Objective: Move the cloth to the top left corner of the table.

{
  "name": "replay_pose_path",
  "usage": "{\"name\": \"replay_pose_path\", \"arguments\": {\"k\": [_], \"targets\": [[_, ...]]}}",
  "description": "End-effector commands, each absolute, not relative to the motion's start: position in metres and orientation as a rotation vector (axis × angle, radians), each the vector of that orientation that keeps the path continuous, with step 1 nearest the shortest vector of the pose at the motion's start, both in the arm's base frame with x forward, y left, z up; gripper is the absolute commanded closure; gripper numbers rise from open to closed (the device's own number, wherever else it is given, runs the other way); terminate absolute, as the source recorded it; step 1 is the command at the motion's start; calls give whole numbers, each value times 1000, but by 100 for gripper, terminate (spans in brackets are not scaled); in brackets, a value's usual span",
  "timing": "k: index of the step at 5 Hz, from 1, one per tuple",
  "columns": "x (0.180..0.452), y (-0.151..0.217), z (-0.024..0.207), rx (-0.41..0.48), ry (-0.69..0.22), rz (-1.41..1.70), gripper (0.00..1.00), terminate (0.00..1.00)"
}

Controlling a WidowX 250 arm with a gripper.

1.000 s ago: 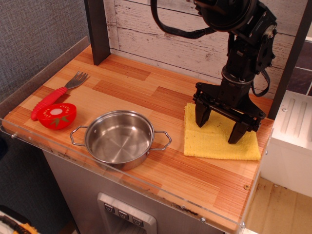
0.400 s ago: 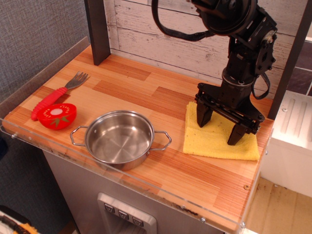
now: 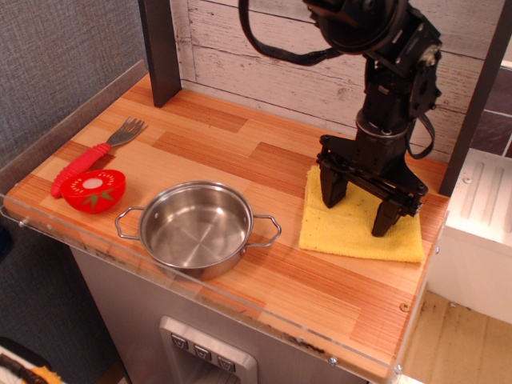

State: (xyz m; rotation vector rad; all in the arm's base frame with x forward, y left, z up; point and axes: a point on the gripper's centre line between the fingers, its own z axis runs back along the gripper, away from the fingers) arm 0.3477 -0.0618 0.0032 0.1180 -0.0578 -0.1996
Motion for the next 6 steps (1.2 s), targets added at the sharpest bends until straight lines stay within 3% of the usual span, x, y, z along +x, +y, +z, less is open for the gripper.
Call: {"name": "replay_pose_path", "arguments": {"k": [1,4,6], "targets": [[336,-13,-27,155,53,-135,0,0],[351,25,-25,225,37,-249,0,0],[352,79,-29,137,26,-243,0,0]]}}
